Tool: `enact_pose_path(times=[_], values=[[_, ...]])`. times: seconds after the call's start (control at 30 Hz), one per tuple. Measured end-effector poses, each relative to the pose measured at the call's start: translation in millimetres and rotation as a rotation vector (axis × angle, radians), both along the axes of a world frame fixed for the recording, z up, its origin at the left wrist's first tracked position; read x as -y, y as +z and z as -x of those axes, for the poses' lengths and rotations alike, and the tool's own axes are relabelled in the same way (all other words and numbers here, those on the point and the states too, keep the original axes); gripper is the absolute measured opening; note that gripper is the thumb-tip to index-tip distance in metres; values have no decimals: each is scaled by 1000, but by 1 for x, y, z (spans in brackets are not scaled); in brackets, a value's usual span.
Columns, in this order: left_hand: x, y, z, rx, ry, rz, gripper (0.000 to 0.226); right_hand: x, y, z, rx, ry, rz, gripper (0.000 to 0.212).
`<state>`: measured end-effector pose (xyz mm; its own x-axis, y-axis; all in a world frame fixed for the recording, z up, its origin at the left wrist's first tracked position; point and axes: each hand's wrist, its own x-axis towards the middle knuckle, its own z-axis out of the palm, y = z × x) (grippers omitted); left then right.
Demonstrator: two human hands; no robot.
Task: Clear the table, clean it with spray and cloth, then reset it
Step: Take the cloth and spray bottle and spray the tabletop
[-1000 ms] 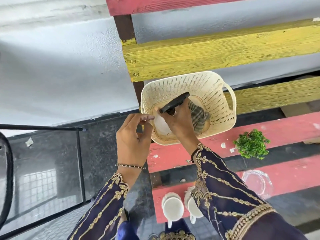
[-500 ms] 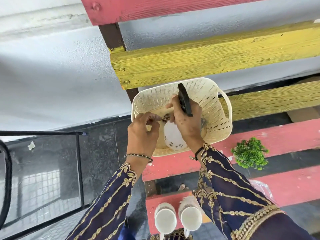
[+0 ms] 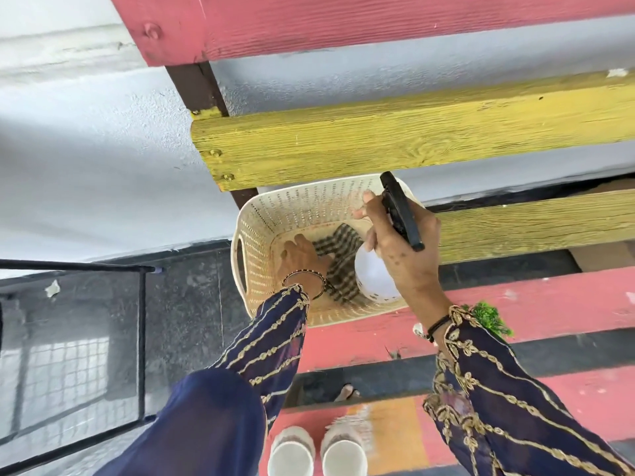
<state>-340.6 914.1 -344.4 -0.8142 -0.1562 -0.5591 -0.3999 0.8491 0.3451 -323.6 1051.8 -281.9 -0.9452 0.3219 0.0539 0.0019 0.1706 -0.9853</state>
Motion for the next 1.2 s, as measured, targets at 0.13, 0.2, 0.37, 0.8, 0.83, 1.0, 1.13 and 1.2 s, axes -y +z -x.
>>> enact_pose_path(times=[0.13, 0.2, 0.37, 0.8, 0.83, 1.0, 1.13, 1.2], values=[[1, -2, 3, 86, 40, -59, 53, 3, 5, 1, -9, 17, 6, 30], [1, 6, 2, 63, 133, -146, 49, 4, 12, 2, -2, 10, 13, 30], [9, 48, -14, -62, 467, -619, 26, 10, 43, 0, -27, 22, -13, 39], [173, 219, -96, -287, 784, -1077, 21, 133, 175, -75, -136, 153, -59, 41], [191, 229, -106, -286, 796, -1067, 25, 149, 184, -84, -136, 157, -30, 41], [306, 283, -187, -411, 783, -1000, 27, 257, 227, -142, -116, 229, 23, 39], [404, 316, -256, -452, 798, -961, 32, 359, 252, -195, -90, 308, 52, 40], [446, 331, -282, -477, 818, -927, 39, 406, 258, -217, -75, 335, 21, 41]])
